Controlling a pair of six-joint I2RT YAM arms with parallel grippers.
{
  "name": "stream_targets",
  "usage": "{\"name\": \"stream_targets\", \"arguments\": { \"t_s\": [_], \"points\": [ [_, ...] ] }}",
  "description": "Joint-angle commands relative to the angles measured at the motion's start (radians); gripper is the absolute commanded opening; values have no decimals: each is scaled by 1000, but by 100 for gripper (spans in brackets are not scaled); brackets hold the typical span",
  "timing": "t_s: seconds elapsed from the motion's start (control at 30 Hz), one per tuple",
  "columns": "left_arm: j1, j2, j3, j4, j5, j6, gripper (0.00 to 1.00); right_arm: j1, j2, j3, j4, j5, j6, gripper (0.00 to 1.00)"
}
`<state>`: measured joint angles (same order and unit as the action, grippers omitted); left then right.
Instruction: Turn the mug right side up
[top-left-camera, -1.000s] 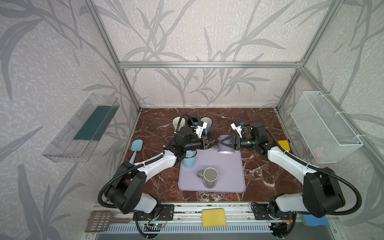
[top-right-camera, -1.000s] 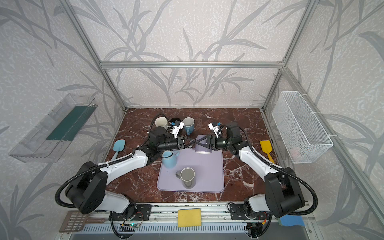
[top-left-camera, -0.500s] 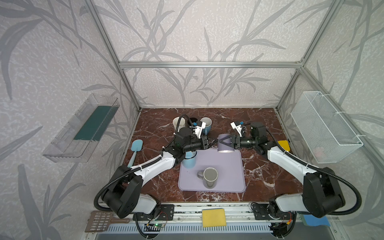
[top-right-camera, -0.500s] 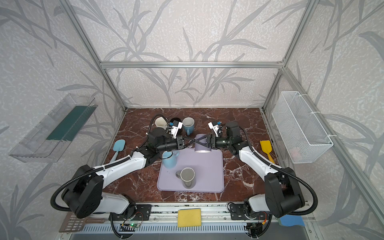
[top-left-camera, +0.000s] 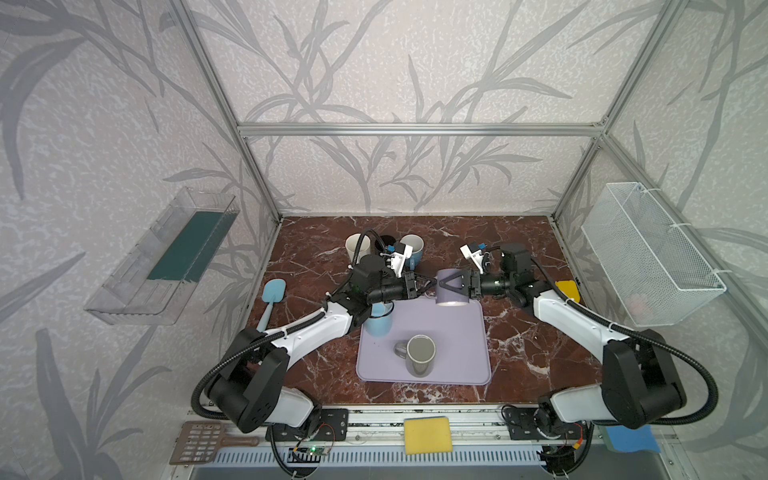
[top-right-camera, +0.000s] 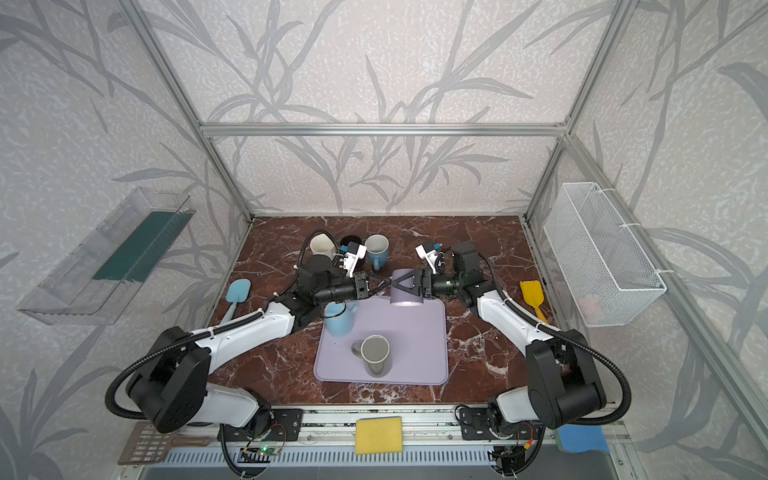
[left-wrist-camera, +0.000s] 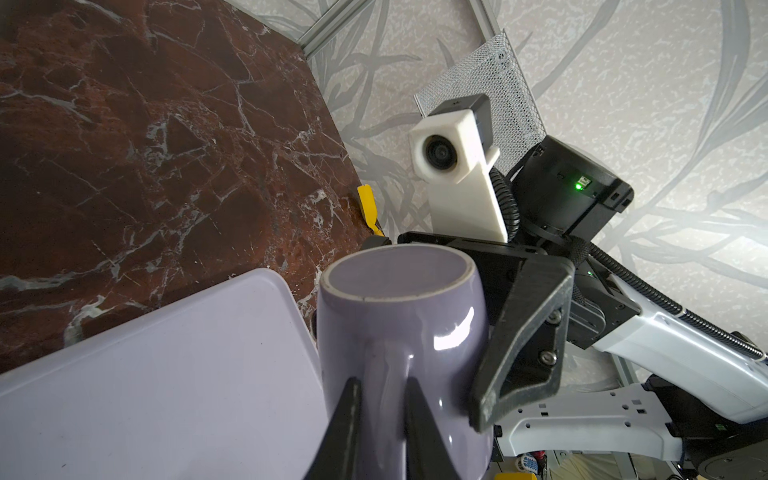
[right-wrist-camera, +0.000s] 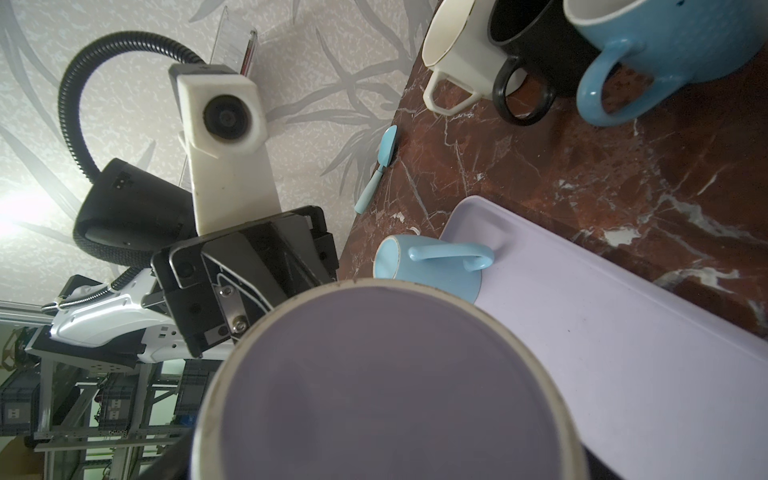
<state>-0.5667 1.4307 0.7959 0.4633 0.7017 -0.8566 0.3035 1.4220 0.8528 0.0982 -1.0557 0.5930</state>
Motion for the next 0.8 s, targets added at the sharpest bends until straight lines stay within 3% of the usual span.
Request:
{"name": "stream_targets", "arguments": {
  "t_s": [0.0,0.27,0.77],
  "points": [
    [17,10,21,-80,-11,-51,15,-7,-11,52,28,-24,-155,42],
    [16,13,22,-90,37,-71,26,-7,-28,66,-37,-21,-281,39],
    [16,50,62,-173,122,-26,21,-7,-15,134,-193,-104,-430,38]
  ]
}}
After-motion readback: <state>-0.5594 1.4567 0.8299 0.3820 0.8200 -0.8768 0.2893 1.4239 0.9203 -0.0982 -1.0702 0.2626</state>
